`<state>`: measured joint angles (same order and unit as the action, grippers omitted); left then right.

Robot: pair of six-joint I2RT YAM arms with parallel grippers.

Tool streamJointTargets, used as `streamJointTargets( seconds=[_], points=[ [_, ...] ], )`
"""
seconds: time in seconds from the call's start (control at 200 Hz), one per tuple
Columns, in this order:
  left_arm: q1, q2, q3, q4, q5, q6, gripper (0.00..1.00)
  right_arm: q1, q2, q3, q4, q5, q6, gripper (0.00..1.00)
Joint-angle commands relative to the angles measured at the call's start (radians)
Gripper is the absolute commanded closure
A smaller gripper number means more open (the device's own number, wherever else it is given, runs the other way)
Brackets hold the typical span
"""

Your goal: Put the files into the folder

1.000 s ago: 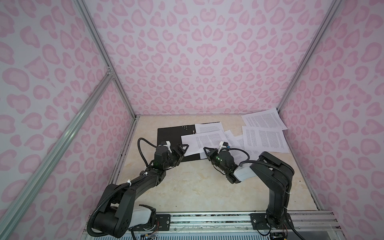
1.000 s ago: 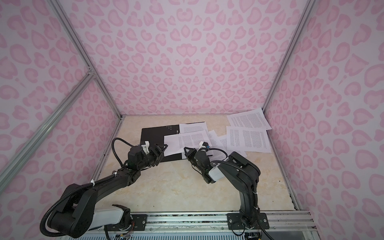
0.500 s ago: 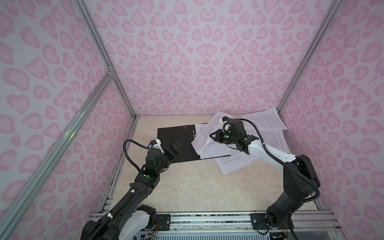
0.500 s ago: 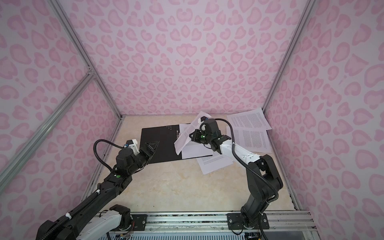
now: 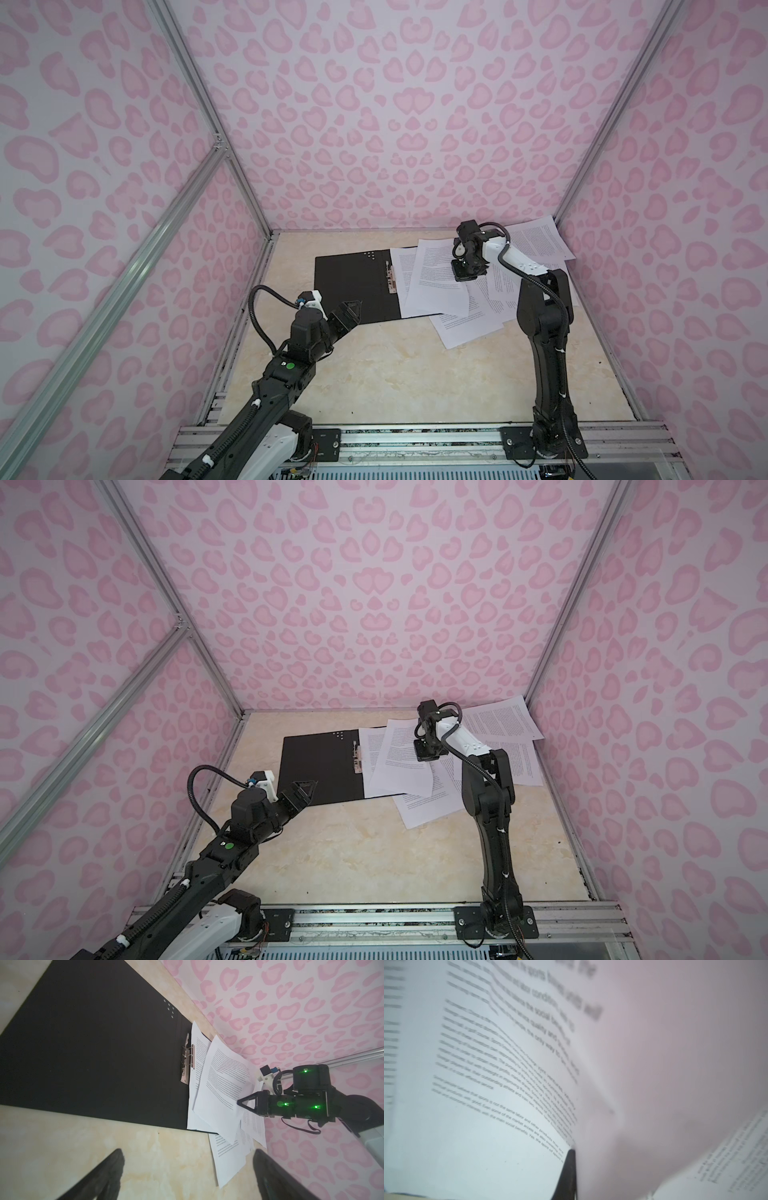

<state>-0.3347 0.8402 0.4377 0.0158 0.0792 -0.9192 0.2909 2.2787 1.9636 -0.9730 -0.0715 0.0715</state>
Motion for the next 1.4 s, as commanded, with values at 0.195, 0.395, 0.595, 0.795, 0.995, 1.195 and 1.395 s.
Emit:
streamJointTargets(
  seconds=[0.195,0.395,0.595,0.795,0.995,1.195,1.395],
  points=[
    [0.000,0.073,0.011,0.042,0.027,0.036,0.02,0.032,0.031,0.079,-0.078,0.090,-0.194,1.00],
    [0.000,0.114,0.013,0.056,0.040,0.032,0.02,0.067,0.073,0.126,-0.090,0.080,-0.240,1.00],
    [0.000,0.139,0.016,0.061,0.045,0.034,0.02,0.104,0.123,0.194,-0.124,0.092,-0.248,1.00],
    [0.000,0.162,0.018,0.068,0.053,0.030,0.02,0.129,0.118,0.220,-0.128,0.121,-0.274,1.00],
    [0.000,0.184,0.020,0.074,0.064,0.026,0.02,0.145,0.131,0.280,-0.171,0.181,-0.281,0.95],
    [0.000,0.166,0.022,0.062,0.053,0.029,0.02,0.130,0.149,0.377,-0.231,0.283,-0.157,0.65],
    [0.000,0.114,0.018,0.040,0.020,0.039,0.02,0.167,0.054,0.322,-0.170,0.374,-0.053,0.60]
  ],
)
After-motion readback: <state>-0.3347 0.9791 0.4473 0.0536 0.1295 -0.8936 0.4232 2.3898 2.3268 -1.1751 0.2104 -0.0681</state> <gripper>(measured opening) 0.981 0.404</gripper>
